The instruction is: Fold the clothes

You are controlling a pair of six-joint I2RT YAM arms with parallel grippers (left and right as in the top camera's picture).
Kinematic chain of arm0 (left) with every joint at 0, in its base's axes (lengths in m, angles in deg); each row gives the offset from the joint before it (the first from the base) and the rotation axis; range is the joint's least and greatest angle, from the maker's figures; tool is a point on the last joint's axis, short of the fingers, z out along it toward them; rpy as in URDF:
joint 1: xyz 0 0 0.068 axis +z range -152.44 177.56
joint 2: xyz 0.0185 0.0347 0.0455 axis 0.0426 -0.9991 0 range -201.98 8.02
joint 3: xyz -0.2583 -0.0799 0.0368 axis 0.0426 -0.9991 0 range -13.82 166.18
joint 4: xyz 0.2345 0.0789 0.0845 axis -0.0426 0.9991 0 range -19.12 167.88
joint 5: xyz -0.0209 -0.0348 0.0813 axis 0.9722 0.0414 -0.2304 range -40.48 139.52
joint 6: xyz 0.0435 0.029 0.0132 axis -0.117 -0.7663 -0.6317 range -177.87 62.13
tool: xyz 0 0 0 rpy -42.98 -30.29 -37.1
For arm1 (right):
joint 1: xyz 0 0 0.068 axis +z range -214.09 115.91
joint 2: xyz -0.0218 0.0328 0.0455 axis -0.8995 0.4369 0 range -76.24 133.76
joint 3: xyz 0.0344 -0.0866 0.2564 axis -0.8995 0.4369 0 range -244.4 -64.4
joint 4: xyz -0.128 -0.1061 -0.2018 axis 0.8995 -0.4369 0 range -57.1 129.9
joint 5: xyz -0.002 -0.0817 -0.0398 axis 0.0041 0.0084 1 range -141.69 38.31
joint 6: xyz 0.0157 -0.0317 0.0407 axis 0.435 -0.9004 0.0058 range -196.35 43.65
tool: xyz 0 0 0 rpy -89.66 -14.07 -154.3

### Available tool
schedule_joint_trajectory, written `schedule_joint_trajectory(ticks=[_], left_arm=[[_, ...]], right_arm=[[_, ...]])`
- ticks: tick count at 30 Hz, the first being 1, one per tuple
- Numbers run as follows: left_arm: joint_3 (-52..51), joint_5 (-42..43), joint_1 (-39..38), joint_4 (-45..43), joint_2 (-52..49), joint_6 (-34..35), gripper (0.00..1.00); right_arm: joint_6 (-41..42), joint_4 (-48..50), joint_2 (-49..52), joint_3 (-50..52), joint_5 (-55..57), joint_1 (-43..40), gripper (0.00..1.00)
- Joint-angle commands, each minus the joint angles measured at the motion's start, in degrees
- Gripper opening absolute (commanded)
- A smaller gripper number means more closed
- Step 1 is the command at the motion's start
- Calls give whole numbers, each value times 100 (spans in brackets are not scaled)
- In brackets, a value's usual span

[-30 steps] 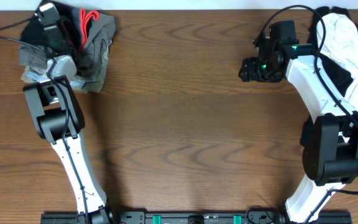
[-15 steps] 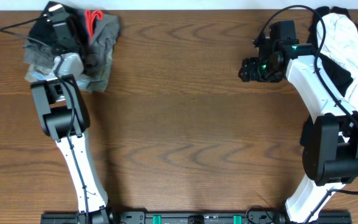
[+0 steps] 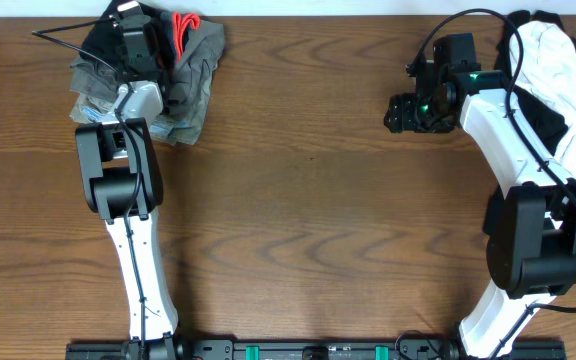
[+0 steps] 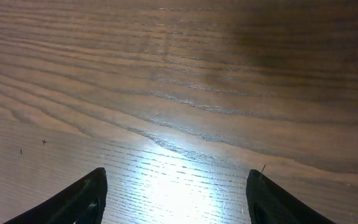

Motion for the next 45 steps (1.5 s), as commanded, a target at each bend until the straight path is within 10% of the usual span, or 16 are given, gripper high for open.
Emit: schedule_joint_trajectory(ticks=[1,35,45], left_arm=[[-177,96,-17,282,-120,-35,20],[-177,-739,448,2413,184,2693,16],[-177,-496,415,1775,1147,1307,62]], right_arm=[[-120,7,-33,-72,37,42,70],[-116,48,-33,-72,35,44,70],[-286,538,-33,-74,4,42,99]])
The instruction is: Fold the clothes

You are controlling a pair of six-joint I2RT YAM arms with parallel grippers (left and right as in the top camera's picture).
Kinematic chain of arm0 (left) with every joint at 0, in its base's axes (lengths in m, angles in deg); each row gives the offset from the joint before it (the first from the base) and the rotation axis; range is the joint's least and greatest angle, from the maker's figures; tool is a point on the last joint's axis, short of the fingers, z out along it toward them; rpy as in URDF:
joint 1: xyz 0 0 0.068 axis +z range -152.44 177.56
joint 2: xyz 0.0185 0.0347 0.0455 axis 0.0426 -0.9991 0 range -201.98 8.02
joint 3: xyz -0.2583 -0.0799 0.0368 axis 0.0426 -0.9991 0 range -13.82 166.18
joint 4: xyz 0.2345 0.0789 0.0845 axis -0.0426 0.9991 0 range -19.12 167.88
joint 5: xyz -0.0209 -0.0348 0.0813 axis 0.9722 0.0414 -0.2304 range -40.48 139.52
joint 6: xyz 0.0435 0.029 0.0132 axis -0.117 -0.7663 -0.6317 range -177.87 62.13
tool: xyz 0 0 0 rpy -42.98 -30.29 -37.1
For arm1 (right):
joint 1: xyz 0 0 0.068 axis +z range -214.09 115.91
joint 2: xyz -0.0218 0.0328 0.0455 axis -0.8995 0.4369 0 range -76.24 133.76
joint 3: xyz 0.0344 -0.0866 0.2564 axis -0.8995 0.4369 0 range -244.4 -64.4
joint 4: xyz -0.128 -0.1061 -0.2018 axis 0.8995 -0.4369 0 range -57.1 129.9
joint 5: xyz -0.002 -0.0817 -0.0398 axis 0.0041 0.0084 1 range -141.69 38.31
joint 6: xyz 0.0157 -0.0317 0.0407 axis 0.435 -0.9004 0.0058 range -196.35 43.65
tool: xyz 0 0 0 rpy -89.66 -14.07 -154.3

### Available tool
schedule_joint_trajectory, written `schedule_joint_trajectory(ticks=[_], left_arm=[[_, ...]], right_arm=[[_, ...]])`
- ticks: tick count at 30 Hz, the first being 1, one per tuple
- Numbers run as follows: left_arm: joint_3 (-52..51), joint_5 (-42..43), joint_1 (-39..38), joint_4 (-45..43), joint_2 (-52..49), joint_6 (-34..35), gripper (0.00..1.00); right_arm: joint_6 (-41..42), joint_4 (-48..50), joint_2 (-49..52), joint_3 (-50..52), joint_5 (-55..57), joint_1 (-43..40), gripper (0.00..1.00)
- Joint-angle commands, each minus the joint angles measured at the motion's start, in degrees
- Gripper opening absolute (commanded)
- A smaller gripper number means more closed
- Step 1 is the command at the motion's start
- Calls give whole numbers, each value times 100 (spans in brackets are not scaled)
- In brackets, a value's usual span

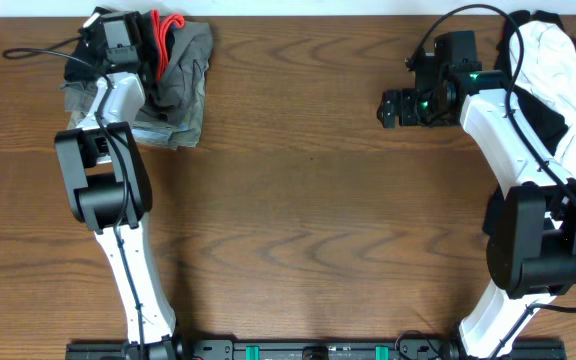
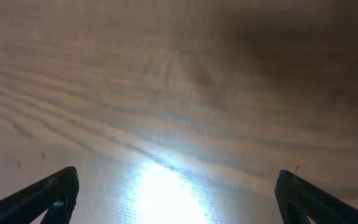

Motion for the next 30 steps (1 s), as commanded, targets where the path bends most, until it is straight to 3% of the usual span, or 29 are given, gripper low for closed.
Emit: schedule_joint_trajectory(ticks=[1,8,12,14,17,22,30], left_arm=[[-136,66,118,-52,632,-975,63],[-136,1099,-33,-588,1193,-2059,63],[-136,1368,-79,-772,960,-2356,41],[-136,1386,-83,-778,804,-2481,23],[-136,1670,-83,-872,501,-2697,14],[-136,2354,-146,-1200,74,-3071,13],[-138,2369,-483,-1191,-332,-3589,13]], right_arm=[[-111,168,-33,-74,-39,42,99],[-109,367,-33,-74,-79,42,99],[-109,306,-33,-74,-79,42,98],[-109,258,-33,-74,-79,39,97],[-109,219,-33,-74,-79,42,97],[-107,227,-33,-74,-79,42,97],[-87,216,-33,-74,-79,42,97]])
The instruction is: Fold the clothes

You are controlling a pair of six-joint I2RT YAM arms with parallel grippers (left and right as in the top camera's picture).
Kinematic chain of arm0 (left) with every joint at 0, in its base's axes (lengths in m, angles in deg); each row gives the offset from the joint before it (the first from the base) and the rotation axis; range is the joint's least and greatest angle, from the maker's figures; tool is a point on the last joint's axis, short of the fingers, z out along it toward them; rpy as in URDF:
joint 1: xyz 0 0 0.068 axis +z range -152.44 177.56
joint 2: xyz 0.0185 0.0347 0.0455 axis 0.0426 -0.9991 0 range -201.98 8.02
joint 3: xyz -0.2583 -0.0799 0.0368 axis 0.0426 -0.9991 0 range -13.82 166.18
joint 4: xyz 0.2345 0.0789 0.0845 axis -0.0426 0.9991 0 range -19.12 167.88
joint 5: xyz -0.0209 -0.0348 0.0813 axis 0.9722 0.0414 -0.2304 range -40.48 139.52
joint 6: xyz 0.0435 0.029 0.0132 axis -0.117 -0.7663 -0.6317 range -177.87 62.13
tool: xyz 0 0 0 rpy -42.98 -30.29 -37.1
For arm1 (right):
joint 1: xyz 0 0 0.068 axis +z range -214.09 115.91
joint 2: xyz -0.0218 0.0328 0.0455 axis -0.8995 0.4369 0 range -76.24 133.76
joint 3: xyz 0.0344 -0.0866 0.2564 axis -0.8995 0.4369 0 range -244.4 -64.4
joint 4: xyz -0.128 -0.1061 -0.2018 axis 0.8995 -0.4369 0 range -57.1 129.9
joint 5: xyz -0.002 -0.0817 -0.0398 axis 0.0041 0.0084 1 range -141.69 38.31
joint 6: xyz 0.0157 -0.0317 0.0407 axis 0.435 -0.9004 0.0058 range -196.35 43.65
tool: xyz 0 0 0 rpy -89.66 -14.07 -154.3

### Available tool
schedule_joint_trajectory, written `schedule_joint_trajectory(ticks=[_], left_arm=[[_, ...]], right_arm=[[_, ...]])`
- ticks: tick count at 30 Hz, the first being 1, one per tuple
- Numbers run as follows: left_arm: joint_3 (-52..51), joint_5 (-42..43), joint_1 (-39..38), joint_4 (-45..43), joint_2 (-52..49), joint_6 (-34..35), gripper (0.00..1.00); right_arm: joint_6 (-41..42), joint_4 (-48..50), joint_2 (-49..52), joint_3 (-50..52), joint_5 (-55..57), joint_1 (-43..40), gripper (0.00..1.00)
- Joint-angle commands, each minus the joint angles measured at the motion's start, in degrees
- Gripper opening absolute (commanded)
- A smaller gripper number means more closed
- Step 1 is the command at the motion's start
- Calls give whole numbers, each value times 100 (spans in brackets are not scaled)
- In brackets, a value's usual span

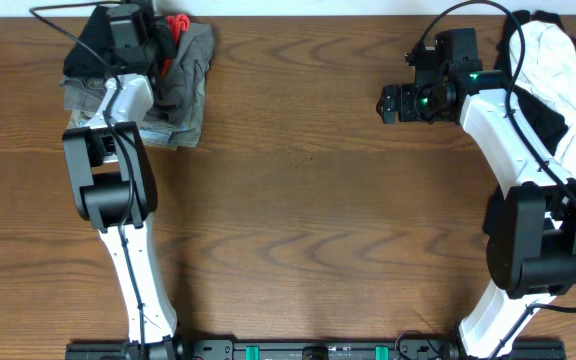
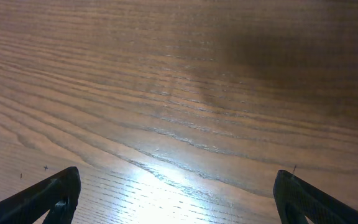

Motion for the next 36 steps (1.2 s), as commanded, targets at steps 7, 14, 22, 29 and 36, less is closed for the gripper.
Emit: schedule_joint_trajectory(ticks=[7,14,22,29,36], left_arm=[[-20,254,-422,-109,-243,-844,13],[-20,234,-389,-50,109,-841,13],[-20,234,-389,402,1220,-839,13],[-20,236,-389,2763,2881,-361,17],[-20,229,-389,4800,4172,-262,98]], right_arm=[[-63,-57,-33,-76,-46,42,96],[-68,-59,-33,-76,-46,39,97],[-20,232,-262,-214,-310,35,95],[-39,28,-1211,-472,-278,39,99],[-68,-463,-2564,-472,129,35,99]])
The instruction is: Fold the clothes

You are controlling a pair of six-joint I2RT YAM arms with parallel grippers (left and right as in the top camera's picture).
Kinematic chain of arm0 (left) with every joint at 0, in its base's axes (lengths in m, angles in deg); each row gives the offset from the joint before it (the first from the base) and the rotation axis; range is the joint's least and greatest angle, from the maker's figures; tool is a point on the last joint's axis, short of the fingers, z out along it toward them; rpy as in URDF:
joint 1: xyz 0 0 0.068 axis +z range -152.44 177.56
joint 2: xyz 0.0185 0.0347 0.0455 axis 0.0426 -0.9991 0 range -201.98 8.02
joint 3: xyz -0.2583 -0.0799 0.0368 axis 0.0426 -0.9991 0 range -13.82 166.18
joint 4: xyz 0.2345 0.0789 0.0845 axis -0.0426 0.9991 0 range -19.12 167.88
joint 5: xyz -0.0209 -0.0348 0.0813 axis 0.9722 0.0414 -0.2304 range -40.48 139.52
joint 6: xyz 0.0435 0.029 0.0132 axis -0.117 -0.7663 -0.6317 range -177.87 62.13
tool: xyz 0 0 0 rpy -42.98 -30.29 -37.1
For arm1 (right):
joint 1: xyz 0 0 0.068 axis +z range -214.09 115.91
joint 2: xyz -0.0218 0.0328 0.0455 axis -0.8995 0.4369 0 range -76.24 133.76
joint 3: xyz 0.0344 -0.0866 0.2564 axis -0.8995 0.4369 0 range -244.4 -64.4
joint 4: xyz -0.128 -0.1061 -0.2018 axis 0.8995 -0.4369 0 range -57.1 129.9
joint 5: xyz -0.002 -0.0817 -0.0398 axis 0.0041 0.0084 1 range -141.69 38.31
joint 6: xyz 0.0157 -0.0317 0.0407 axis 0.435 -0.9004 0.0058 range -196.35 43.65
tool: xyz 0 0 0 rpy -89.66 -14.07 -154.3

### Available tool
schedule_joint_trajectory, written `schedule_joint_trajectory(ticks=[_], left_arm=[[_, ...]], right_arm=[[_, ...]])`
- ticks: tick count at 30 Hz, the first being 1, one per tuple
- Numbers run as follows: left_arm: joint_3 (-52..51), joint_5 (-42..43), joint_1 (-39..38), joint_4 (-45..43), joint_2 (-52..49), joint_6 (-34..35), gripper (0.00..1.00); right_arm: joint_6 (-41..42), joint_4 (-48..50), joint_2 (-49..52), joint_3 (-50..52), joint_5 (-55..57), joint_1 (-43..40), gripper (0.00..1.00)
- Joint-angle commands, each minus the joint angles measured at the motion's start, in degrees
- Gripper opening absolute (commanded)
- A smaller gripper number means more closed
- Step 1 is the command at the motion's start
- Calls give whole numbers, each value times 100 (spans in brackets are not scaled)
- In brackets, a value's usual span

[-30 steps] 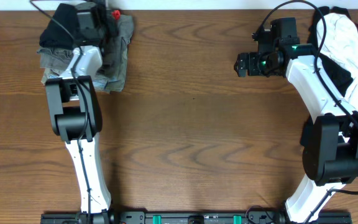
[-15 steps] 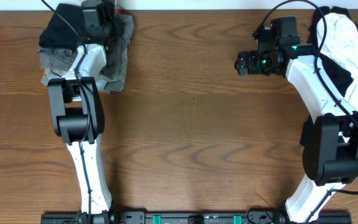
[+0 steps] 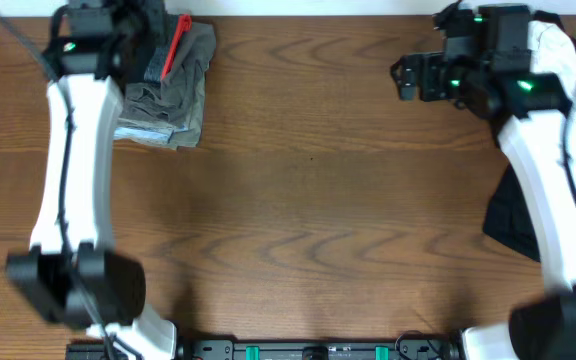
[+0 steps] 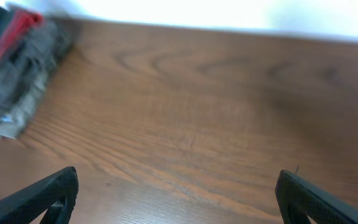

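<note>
A heap of grey clothes (image 3: 168, 95) with a red strap (image 3: 175, 45) lies at the table's far left corner. It also appears as a grey heap (image 4: 27, 81) with a red strap (image 4: 14, 31) in the right wrist view. My left gripper (image 3: 123, 22) is raised over the back of the heap; its jaws do not show clearly. High above bare wood at the far right, my right gripper (image 3: 405, 78) (image 4: 178, 174) is wide open and holds nothing.
White and black garments (image 3: 568, 60) are piled at the far right corner, and a black piece (image 3: 513, 215) hangs by the right edge under my right arm. The wooden table (image 3: 308, 200) stretches between the two piles.
Both arms now stand much higher above the table. The right wrist camera, which faced bare wood from close up, now looks across to the grey heap. The right gripper is still open.
At first my left gripper was down on the grey heap, then at its far-left corner, then at its back edge. My right gripper stayed low over bare wood, its fingers spreading wider after the first moment. Now both arms are lifted.
</note>
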Motion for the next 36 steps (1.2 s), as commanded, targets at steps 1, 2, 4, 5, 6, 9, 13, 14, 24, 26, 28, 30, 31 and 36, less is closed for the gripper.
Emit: schedule_joint_trajectory(ticks=[1,2,4,5,6,9,13,14,24,26,28,30,31,36], left_arm=[[17,-13,7,540,420,127,98],[17,-63,4,765,538,127,98],[17,-175,4,1147,697,129,98],[17,-173,4,1327,761,129,98],[17,-173,4,1464,804,129,98],[17,-170,4,1641,839,129,98],[17,-173,4,1648,835,129,98],[17,-173,4,1648,835,129,98],[17,-173,4,1648,835,129,98],[17,-173,4,1648,835,129,98],[17,-173,4,1648,835,129,98],[17,-173,4,1648,835,129,98],[17,-173,4,1648,835,129,98],[17,-173,4,1648,835,129,98]], right_arm=[[-52,-170,-782,-122,168,37,99],[-50,-238,-1049,-120,168,39,99],[-50,-387,-1550,-120,170,37,99],[-50,-455,-1816,-120,170,37,99],[-52,-511,-2120,-120,175,37,99],[-50,-568,-2839,-120,170,37,99],[-50,-568,-3567,-120,170,37,99],[-50,-568,-3744,-120,170,37,99],[-52,-612,-4918,-120,179,37,99],[-52,-767,-5042,-120,238,39,99],[-76,-986,-5128,-120,337,39,99],[-72,-1167,-5134,-20,780,39,98],[-72,-1137,-5134,114,946,37,99],[-74,192,-5176,1585,1287,-450,99]])
